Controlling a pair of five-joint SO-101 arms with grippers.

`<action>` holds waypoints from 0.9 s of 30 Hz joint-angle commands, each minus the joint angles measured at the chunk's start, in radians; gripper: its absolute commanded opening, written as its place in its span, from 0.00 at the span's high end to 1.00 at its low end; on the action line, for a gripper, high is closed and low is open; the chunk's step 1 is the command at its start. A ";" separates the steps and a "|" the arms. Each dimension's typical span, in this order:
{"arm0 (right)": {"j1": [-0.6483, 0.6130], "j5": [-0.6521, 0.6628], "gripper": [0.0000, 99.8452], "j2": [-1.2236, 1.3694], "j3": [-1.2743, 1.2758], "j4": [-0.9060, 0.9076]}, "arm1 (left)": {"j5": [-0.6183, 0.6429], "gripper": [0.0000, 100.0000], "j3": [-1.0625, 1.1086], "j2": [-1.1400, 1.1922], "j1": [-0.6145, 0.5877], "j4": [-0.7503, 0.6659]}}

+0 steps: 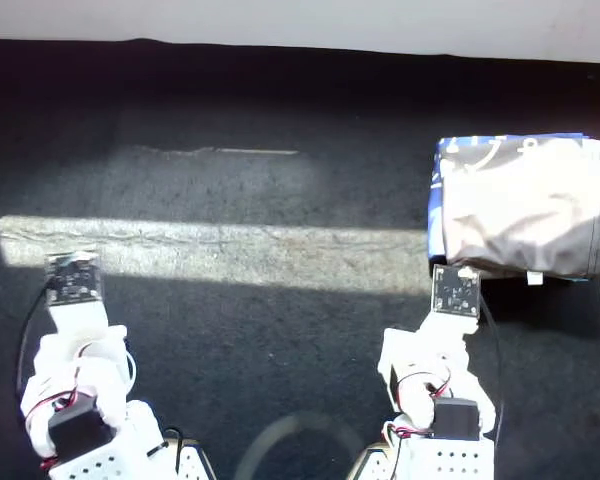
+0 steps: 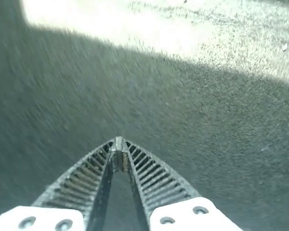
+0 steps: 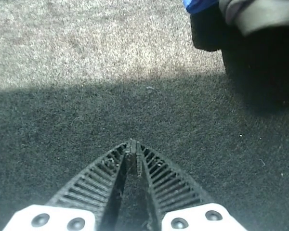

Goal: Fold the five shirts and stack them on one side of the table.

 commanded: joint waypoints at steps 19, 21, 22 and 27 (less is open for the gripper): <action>-0.005 0.011 0.99 -0.010 0.131 0.056 | 0.227 0.99 0.231 -0.004 0.067 0.014; -0.005 0.011 0.99 -0.010 0.131 0.056 | 0.227 0.99 0.231 -0.004 0.171 0.014; -0.005 0.011 0.99 -0.010 0.131 0.056 | 0.227 0.99 0.231 -0.004 0.226 0.012; -0.005 0.011 0.99 -0.010 0.131 0.056 | 0.227 0.99 0.231 -0.004 0.369 0.012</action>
